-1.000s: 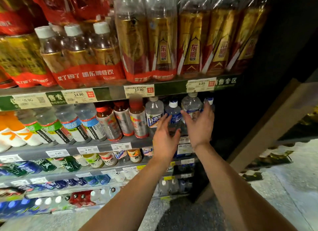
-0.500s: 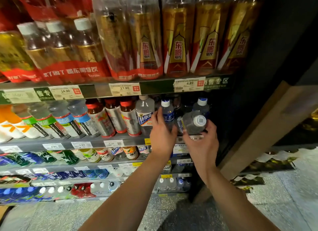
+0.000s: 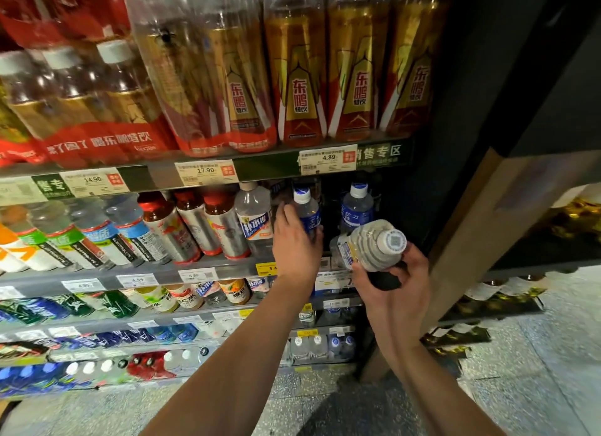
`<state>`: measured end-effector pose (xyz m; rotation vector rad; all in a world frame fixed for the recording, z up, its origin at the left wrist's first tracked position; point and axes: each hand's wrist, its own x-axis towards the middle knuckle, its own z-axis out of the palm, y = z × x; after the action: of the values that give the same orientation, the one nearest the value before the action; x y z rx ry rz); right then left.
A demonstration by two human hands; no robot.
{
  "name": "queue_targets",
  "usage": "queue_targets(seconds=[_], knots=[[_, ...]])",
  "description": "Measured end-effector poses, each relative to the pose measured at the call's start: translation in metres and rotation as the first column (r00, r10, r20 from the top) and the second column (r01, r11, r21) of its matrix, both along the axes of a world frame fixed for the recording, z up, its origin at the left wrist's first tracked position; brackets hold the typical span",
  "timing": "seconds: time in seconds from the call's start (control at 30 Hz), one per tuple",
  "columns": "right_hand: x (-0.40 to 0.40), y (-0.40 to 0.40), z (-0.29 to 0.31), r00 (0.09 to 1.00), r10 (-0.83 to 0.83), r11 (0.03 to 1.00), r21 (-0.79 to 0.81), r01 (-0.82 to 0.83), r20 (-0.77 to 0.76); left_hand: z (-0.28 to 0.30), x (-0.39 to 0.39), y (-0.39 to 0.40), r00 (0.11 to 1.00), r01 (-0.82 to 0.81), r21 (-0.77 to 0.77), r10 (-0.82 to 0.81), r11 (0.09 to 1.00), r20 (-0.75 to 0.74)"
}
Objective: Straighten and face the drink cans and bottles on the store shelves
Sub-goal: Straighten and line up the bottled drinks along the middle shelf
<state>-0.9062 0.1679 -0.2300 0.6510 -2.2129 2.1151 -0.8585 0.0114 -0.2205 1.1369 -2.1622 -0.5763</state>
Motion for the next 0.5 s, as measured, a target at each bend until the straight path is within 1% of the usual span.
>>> queue_targets(seconds=[0.1, 0.13, 0.23, 0.3, 0.4, 0.5], knots=[[0.001, 0.003, -0.001, 1.0, 0.006, 1.0, 0.004, -0.006, 0.0, 0.0, -0.004, -0.001, 0.988, -0.021, 0.08, 0.033, 0.997, -0.151], [0.001, 0.003, -0.002, 1.0, 0.009, 1.0, -0.002, -0.009, -0.009, 0.001, -0.005, -0.002, 0.986, -0.024, 0.089, 0.038, 0.996, -0.161], [0.001, 0.005, -0.004, 1.0, 0.025, 0.999, -0.031, -0.025, 0.0, 0.002, -0.01, -0.006, 0.993, -0.056, 0.116, 0.067, 0.992, -0.094], [0.001, 0.006, -0.005, 1.0, 0.03, 0.999, -0.046, -0.029, 0.01, 0.001, -0.011, -0.006, 0.993, -0.064, 0.136, 0.077, 0.989, -0.093], [0.001, 0.005, -0.004, 0.999, 0.048, 0.997, -0.067, -0.047, 0.014, -0.003, -0.006, -0.006, 0.979, -0.004, 0.198, 0.045, 0.98, -0.2], [0.001, 0.002, -0.002, 0.997, 0.068, 0.994, -0.088, -0.065, 0.027, -0.008, 0.006, -0.004, 0.943, 0.026, 0.263, 0.064, 0.965, -0.327]])
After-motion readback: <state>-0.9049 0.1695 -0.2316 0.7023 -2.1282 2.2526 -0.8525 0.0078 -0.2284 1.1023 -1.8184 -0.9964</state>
